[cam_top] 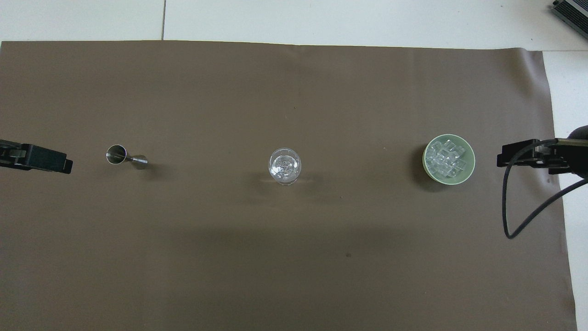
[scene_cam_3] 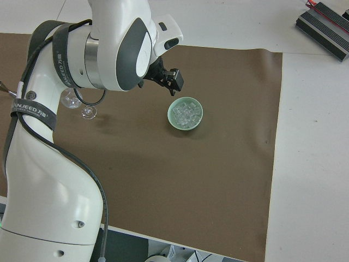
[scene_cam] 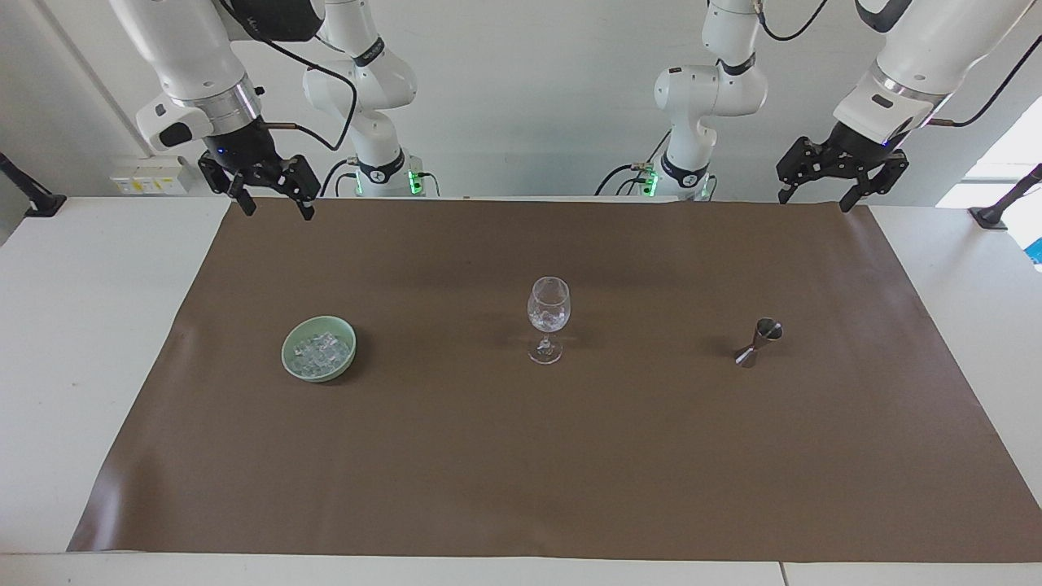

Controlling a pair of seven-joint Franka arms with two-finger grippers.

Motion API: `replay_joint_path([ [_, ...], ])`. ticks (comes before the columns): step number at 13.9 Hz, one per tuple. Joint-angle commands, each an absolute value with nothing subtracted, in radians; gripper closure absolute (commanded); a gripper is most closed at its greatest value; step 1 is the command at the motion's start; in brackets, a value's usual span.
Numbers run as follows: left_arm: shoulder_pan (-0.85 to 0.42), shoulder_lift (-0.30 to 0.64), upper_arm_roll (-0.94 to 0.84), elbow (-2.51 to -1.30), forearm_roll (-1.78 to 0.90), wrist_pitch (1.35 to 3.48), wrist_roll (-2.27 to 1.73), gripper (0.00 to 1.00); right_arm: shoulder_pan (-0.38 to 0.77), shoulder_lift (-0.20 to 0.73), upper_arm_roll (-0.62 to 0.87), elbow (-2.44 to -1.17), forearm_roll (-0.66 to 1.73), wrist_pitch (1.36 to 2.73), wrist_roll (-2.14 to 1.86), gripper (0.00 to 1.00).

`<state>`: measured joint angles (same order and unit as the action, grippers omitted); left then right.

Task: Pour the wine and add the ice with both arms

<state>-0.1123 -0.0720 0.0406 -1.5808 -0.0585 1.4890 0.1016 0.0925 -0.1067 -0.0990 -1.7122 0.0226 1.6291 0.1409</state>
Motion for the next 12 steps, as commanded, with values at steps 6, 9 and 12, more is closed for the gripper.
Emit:
replay_joint_path([
  [6,-0.120,-0.104,0.040,-1.614,-0.038,1.480,0.106,0.00,-0.020,-0.069,0.006,-1.714,0.023,1.632,0.117,0.00],
  [9,-0.115,-0.104,0.040,-1.614,-0.038,1.480,0.106,0.00,0.056,-0.057,-0.076,-1.694,0.018,1.634,0.118,0.00],
  [12,-0.114,-0.104,0.040,-1.614,-0.038,1.483,0.107,0.00,0.020,-0.072,-0.066,-1.689,0.026,1.629,0.114,0.00],
])
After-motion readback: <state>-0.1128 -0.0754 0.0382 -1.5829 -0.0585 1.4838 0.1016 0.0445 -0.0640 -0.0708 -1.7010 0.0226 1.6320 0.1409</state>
